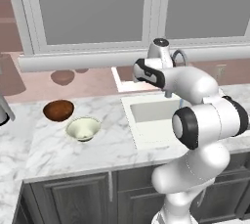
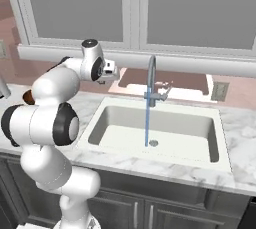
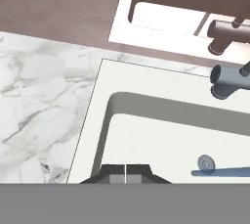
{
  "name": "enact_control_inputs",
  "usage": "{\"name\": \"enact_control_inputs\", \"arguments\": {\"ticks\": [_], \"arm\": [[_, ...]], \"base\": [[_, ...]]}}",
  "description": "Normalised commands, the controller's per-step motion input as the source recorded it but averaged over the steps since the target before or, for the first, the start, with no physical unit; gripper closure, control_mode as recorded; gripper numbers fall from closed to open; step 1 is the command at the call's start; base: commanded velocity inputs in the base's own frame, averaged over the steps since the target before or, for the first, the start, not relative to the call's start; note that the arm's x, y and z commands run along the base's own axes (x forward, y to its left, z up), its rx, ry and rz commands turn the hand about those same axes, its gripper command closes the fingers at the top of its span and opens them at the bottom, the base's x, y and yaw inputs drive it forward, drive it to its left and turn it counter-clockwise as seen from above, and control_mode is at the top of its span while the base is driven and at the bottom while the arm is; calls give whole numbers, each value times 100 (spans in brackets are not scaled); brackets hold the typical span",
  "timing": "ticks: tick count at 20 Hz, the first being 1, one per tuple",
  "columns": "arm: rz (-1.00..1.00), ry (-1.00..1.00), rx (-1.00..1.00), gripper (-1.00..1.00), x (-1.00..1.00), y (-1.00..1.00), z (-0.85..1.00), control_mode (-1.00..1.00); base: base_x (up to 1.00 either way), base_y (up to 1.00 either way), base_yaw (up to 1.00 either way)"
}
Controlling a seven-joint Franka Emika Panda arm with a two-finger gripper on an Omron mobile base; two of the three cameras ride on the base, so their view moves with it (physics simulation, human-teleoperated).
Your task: Rinse each bowl for a few seconds and place them down in the sink or on the counter.
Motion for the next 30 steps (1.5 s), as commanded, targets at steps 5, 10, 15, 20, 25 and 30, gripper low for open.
{"name": "enact_control_inputs", "arguments": {"ticks": [5, 10, 15, 20, 25, 30], "arm": [[0, 0, 0, 100, 0, 0, 0, 100], [0, 0, 0, 100, 0, 0, 0, 100], [0, 0, 0, 100, 0, 0, 0, 100], [0, 0, 0, 100, 0, 0, 0, 100], [0, 0, 0, 100, 0, 0, 0, 100], [0, 0, 0, 100, 0, 0, 0, 100]], "base": [[0, 45, -1], [0, 39, -3], [23, 19, -12], [35, 19, -20], [29, 22, -18], [24, 28, -6]]}}
